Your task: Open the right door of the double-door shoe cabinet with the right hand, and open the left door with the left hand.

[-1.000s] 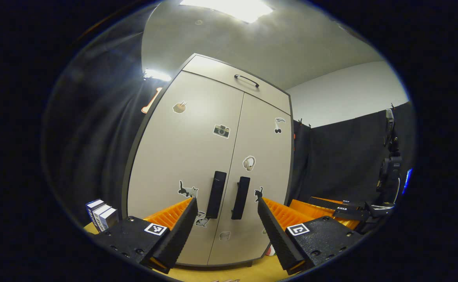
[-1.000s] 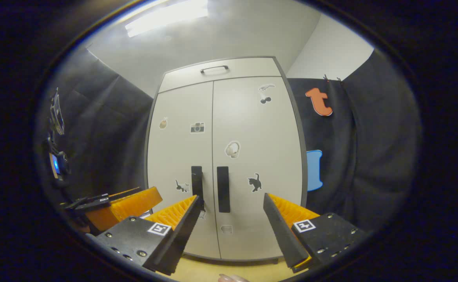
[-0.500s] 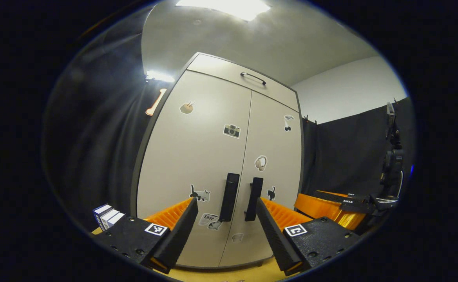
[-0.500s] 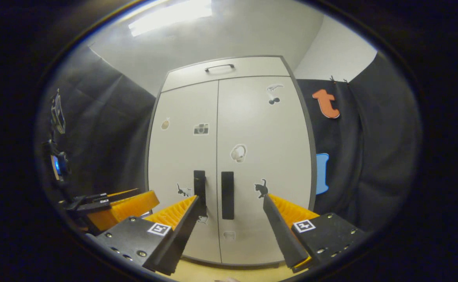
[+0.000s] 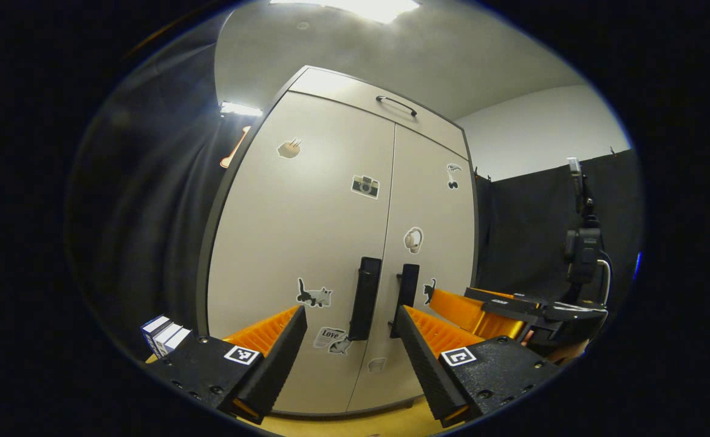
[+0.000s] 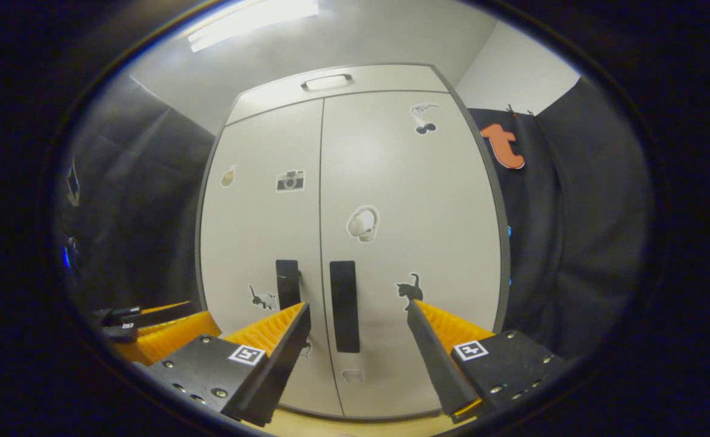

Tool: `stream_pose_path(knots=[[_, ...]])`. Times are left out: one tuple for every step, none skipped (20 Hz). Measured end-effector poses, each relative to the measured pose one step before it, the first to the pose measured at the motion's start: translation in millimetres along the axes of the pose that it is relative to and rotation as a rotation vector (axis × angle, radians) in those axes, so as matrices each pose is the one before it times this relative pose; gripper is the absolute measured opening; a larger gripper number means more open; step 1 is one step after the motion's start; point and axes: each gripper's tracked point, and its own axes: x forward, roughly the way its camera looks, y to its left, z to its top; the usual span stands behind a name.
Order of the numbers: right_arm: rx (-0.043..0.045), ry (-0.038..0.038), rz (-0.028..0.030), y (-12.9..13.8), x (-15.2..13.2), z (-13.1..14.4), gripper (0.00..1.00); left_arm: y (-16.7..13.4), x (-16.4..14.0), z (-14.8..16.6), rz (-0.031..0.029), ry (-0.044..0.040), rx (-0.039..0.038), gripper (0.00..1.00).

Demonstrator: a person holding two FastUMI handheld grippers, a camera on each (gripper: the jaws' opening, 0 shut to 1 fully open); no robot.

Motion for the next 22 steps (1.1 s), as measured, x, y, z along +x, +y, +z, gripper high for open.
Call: stream_pose_path(knots=[[0.00962, 0.0053, -0.00039, 1.94, 8.76, -2.76, 0.97, 3.6, 0.34, -2.0, 0.00139, 0.00485, -0.00691, 0.93], [0.00296, 0.00301, -0.00886, 0.36, 8.46, -2.87, 0.97, 3.33, -0.81, -1.83, 0.003, 0.00745, -0.00782, 0.93], [-0.0044, 0.00387, -0.00963, 0.28, 6.91, -2.91, 0.96, 4.73, -0.17, -1.5, 0.00534, 0.00414, -0.00417, 0.93], [-0.00788, -0.00266, -0.01143, -0.06, 7.17, -1.74, 0.95, 3.85, 0.2, -0.08, 0.00453, 0.00169, 0.00027, 0.93], [-0.01279, -0.00859, -0.01328, 0.23, 5.49, -1.61, 0.95, 4.62, -0.39, 0.7, 0.00318, -0.00189, -0.00012, 0.91], [-0.01906, -0.00701, -0.01927, -0.86, 5.13, -1.4, 0.95, 2.72, -0.9, -0.14, -0.0003, 0.00098, -0.00072, 0.9], [-0.01964, -0.00442, -0.01835, -0.91, 3.81, -2.27, 0.95, 2.03, -0.78, -0.51, -0.00121, 0.00277, 0.00111, 0.9], [-0.01361, -0.0006, -0.0138, 0.61, 2.49, -1.9, 0.95, 1.94, -1.85, -1.07, -0.00219, 0.00425, 0.00211, 0.9], [-0.00372, -0.00109, -0.00492, 3.03, 3.07, -1.55, 0.9, 1.46, -0.41, 0.62, -0.0034, -0.00009, -0.00043, 0.9], [0.0016, -0.00305, -0.00243, 3.25, 2.27, -0.31, 0.9, 0.4, -1.22, 0.54, -0.00807, -0.00184, -0.00362, 0.9], [-0.00117, -0.00303, -0.00608, 1.25, 1.89, -0.08, 0.9, -0.24, 0.09, 0.63, -0.00787, -0.00119, -0.00481, 0.9], [-0.00296, -0.00381, -0.01631, -0.69, 2.03, 0.69, 0.93, 1.23, -1.61, -1.17, -0.00373, 0.00302, -0.00184, 0.9], [-0.00278, -0.00364, -0.0152, -0.84, 1.78, -0.12, 0.87, 2.16, -0.92, -0.97, -0.00136, 0.00557, 0.0014, 0.9], [-0.00214, -0.00134, -0.01717, -1.13, 1.94, 0.08, 0.91, 1.33, -0.84, -1.44, -0.00298, 0.00615, 0.0019, 0.9], [-0.00299, 0.00196, -0.01583, -1.4, 1.55, -1.01, 0.91, 1.4, -0.76, -0.72, -0.00104, 0.00503, 0.00122, 0.9], [0.00025, 0.00434, -0.01206, -1.47, 2.32, -1.43, 0.83, 1.88, -0.17, 0.26, -0.00194, 0.00208, -0.00134, 0.9], [0.00206, 0.00924, 0.00045, 1.15, 2.32, -2.69, 0.7, 0.99, -0.96, -0.91, -0.0044, 0.00116, -0.0033, 0.9], [0.00266, 0.01628, -0.01136, -0.28, -3.09, -3.98, 0.72, 2.11, -0.23, 0.41, -0.00281, -0.00082, -0.00396, 0.9], [0.00255, 0.0127, -0.00122, -0.19, 5.95, -2.89, 0.69, 1.79, -0.81, -0.08, -0.00075, 0.00022, -0.00296, 0.9], [0.00051, 0.0104, 0.00425, 1.58, 4.04, -4.86, 0.69, 2.5, -1.41, -0.47, 0.00266, 0.00182, -0.00127, 0.89], [0.00503, -0.00263, -0.00233, 2.2, -4.29, 1.99, 0.59, 2.47, -0.14, -1.23, 0.0028, 0.00375, 0.00002, 0.83], [-0.00929, -0.00635, -0.01292, -0.45, 1.64, -0.11, 0.48, 1.98, 0.65, -1.28, 0.00156, 0.0058, -0.00149, 0.88]])
